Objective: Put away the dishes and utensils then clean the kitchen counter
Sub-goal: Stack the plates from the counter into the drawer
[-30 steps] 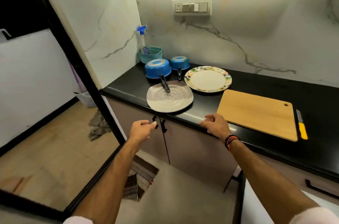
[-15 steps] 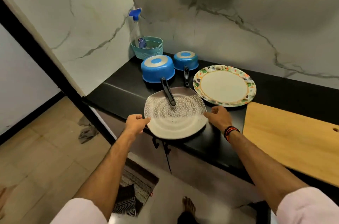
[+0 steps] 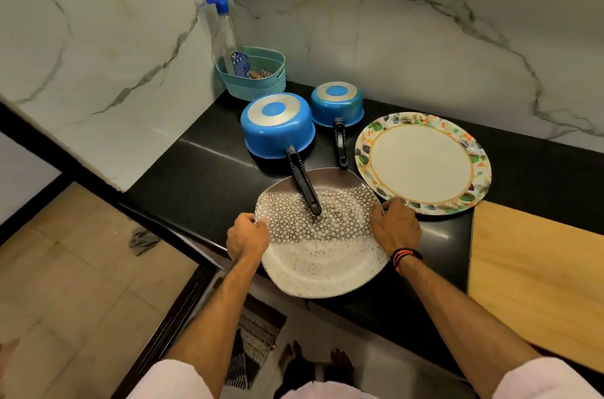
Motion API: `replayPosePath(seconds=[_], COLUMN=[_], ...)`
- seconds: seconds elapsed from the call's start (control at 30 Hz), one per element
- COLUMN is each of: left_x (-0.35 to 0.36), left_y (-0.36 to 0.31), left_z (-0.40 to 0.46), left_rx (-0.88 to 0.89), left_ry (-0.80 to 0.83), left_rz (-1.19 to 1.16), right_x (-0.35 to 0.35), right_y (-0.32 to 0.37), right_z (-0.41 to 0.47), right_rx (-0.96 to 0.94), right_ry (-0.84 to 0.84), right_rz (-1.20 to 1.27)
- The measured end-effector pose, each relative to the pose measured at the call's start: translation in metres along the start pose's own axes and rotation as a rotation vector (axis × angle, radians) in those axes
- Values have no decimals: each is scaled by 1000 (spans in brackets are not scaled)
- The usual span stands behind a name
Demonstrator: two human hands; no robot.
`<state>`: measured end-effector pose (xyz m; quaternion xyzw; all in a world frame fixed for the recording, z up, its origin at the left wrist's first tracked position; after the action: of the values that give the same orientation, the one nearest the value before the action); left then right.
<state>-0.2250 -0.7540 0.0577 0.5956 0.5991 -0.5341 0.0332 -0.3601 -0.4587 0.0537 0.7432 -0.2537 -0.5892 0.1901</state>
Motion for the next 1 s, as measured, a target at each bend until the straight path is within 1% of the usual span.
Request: replayPosePath(seconds=[0.13, 0.33, 0.5, 0.77, 1.0], left_x=[0, -5, -3, 4, 14], left_y=[3, 4, 23, 66, 130], left_z=[-1, -5, -25, -87, -162], left_rx=[5, 37, 30, 74, 129], left_ry=[-48, -11, 32, 72, 143], left_rz=[11, -36, -41, -69, -75], right_x=[2, 1, -5, -17, -31], right_y=[0, -5, -19, -69, -125], right_z=[-2, -4, -23, -99, -208], right_rx=[-20, -27, -7, 10, 36], right_ry=[-50, -26, 5, -33, -112], right_rz=[-20, 41, 62, 78, 114])
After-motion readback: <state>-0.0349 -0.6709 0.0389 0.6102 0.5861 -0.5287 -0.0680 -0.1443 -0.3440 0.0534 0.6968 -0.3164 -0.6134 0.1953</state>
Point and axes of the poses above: each hand's wrist, its own z-axis towards the middle knuckle, its own x-axis out of the palm, y = z × x, the point moved 7 cm from there along z, towards the middle knuckle, and after that the axes turned 10 degrees about y, right-handed, at the moved point
